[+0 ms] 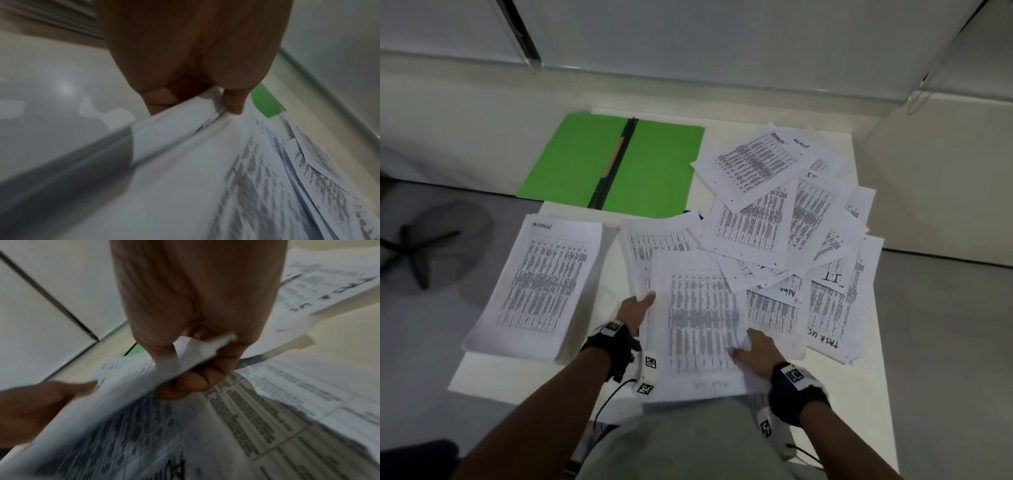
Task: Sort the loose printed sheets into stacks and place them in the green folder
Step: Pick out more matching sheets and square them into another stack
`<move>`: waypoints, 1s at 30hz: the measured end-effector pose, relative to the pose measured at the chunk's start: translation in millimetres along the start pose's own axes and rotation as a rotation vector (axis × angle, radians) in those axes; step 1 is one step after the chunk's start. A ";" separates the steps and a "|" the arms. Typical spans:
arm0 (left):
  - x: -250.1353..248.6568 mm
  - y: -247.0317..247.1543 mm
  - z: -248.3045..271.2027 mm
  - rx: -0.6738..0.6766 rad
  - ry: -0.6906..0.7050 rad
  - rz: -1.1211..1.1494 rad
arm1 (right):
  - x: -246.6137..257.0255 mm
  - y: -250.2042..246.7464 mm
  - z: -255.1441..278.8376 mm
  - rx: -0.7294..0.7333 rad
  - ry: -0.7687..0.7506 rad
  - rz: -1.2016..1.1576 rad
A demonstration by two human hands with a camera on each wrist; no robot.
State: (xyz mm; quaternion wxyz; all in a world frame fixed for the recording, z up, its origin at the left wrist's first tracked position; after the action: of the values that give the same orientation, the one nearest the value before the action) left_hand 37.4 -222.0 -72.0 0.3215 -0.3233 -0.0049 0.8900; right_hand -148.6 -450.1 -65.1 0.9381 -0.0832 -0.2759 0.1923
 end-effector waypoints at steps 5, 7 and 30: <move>-1.5 6.3 4.1 0.042 0.126 -0.115 | 27.7 22.2 -12.2 0.035 -0.015 0.096; 1.9 -5.6 -2.8 0.006 0.143 -0.186 | 27.7 7.5 -13.0 -0.096 -0.059 0.009; -124.6 -48.0 -63.3 -0.218 0.308 0.081 | 108.0 -256.1 -101.2 -0.573 0.039 -0.270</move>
State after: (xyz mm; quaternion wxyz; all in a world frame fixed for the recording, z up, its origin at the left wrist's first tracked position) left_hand 174.1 -268.2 -40.4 0.2455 -0.4886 -0.0389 0.8363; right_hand 71.2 -644.9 -29.9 0.8987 -0.3103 -0.3093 -0.0211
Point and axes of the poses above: each hand's wrist, its own z-axis away from the middle knuckle, its own y-axis out of the palm, x = y × z, the point moved 5 cm from there along -z, towards the middle knuckle, and after that the axes turned 12 degrees about x, right-handed, at the moved point
